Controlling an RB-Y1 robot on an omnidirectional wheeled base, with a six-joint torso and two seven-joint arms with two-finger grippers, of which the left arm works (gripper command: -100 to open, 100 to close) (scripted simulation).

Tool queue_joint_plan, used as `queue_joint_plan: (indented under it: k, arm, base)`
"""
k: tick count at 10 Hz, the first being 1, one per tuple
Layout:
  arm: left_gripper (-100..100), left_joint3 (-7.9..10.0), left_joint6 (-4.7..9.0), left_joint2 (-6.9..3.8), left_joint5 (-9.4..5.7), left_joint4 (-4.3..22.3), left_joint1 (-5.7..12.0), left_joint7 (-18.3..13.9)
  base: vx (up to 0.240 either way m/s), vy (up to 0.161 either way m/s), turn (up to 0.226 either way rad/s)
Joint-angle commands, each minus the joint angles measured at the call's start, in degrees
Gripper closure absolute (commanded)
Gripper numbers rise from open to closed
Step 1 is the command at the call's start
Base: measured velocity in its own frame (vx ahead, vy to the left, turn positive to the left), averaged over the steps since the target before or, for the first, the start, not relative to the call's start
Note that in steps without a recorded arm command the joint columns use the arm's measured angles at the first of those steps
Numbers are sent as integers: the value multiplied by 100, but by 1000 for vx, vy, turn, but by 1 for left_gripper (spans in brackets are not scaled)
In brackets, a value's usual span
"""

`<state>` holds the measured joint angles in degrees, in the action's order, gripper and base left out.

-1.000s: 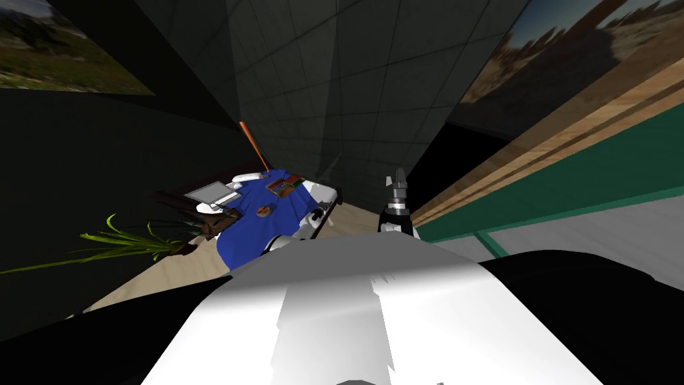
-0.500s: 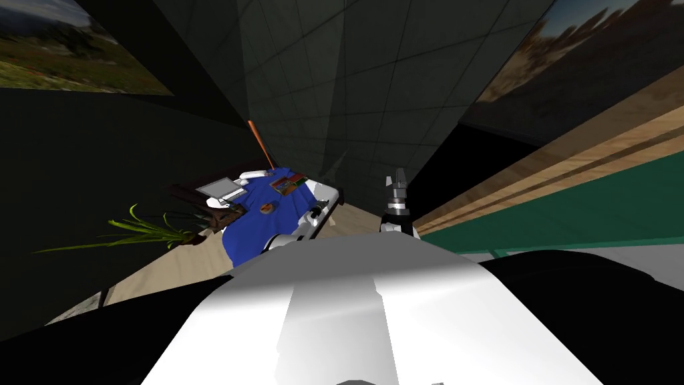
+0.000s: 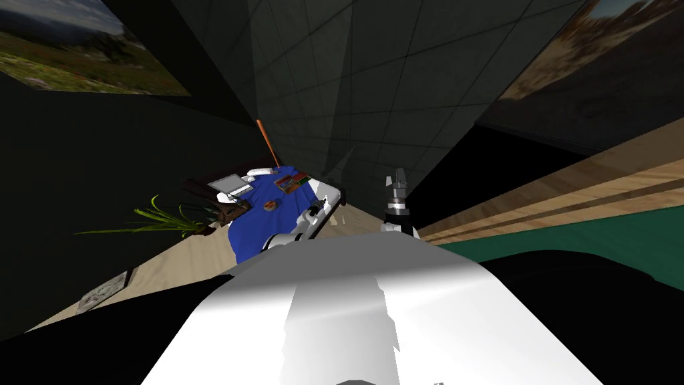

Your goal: Push the door open

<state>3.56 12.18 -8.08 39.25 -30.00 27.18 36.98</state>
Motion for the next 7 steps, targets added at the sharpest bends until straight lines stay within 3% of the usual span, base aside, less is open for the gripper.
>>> queue_joint_plan:
  k: [1,7]
  arm:
    - [-100,162,-136,-18,115,-2,36,-156]
    - [-100,673,-538,-36,450,13,159,-607]
  base:
    - [14,-36,77]
    - [15,-22,87]
